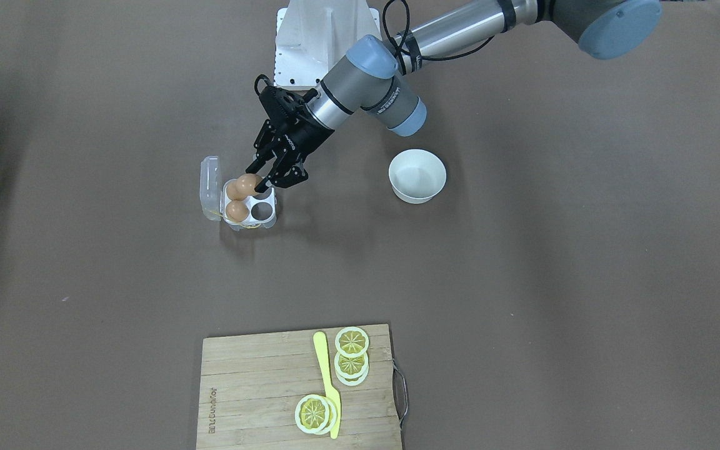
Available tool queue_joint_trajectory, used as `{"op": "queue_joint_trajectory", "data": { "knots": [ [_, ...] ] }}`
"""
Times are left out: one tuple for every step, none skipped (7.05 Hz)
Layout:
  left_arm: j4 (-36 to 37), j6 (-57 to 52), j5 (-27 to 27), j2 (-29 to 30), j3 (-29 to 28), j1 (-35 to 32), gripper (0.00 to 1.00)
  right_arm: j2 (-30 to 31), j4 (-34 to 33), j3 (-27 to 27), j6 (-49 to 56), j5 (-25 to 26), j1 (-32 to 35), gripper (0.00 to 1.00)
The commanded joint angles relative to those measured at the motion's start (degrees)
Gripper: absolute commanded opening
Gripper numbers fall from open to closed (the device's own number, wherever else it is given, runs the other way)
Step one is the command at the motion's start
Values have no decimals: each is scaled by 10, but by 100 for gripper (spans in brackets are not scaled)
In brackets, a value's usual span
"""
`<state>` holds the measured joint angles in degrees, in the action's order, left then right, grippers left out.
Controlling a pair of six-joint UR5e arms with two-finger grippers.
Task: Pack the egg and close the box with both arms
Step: 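Lower the egg into the empty slot and open the left gripper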
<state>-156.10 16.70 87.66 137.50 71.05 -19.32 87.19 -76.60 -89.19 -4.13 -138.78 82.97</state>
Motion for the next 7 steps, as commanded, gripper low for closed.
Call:
{"op": "queue_joint_trajectory", "data": {
  "knots": [
    [-6,0,-15,0,-6,8,0,0,0,0,0,0,0,100],
    [-6,0,-15,0,-7,8,0,0,0,0,0,-1,0,100],
    [-6,0,-15,0,-7,8,0,0,0,0,-1,-1,0,100],
    [-5,0,-16,0,-7,8,0,0,0,0,0,-1,0,100],
    [-6,1,-15,1,-7,8,0,-1,0,-1,-1,-1,0,100],
    [-6,1,-15,1,-6,8,0,-2,0,-1,-1,-1,0,100],
    [-8,1,-16,1,-6,8,98,-1,0,-5,-3,-1,0,100]
  ]
}}
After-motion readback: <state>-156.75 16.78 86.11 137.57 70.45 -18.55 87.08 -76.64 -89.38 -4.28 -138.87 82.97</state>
